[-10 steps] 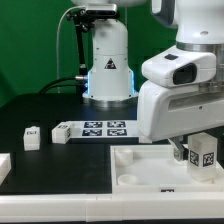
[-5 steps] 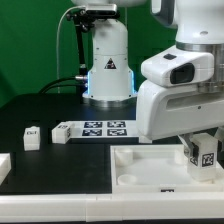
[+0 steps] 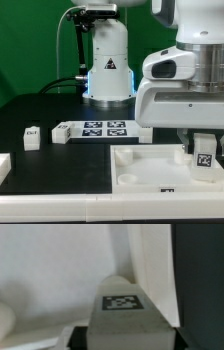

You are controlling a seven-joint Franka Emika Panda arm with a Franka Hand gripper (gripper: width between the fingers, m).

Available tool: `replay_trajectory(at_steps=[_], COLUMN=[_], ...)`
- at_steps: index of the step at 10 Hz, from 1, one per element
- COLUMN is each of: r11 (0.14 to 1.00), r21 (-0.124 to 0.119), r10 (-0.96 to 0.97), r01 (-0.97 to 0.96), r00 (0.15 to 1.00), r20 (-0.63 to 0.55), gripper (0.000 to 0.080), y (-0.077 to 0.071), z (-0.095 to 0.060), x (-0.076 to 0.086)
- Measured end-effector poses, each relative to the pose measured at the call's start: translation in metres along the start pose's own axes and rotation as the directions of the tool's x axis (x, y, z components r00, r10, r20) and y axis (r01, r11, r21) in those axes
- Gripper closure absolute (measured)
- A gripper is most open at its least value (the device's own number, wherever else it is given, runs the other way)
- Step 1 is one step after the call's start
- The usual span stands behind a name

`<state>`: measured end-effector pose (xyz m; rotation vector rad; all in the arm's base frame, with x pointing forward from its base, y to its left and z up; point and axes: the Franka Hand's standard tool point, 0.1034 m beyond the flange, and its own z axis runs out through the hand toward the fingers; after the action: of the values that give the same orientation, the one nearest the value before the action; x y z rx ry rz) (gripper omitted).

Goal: Assemble one leg

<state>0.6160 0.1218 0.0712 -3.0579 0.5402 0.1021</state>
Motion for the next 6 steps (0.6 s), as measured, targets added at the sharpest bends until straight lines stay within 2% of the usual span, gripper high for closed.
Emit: replay_trajectory(at_steps=[2, 4, 6], r11=[0.978, 0.878, 0.759], r21=[-0.003, -0.002, -0.002], r10=[0.206, 0.480, 0.651], r01=[-0.206, -0.480, -0.651], r00=[0.978, 0.878, 0.759], r20=[-0.003, -0.003, -0.006], gripper=[0.0509, 0.0508, 0.0508], y=[0.0001, 0.0000, -0.0009], z=[-0.0001, 0.0000, 0.0007], x=[0.0001, -0.0001, -0.0012])
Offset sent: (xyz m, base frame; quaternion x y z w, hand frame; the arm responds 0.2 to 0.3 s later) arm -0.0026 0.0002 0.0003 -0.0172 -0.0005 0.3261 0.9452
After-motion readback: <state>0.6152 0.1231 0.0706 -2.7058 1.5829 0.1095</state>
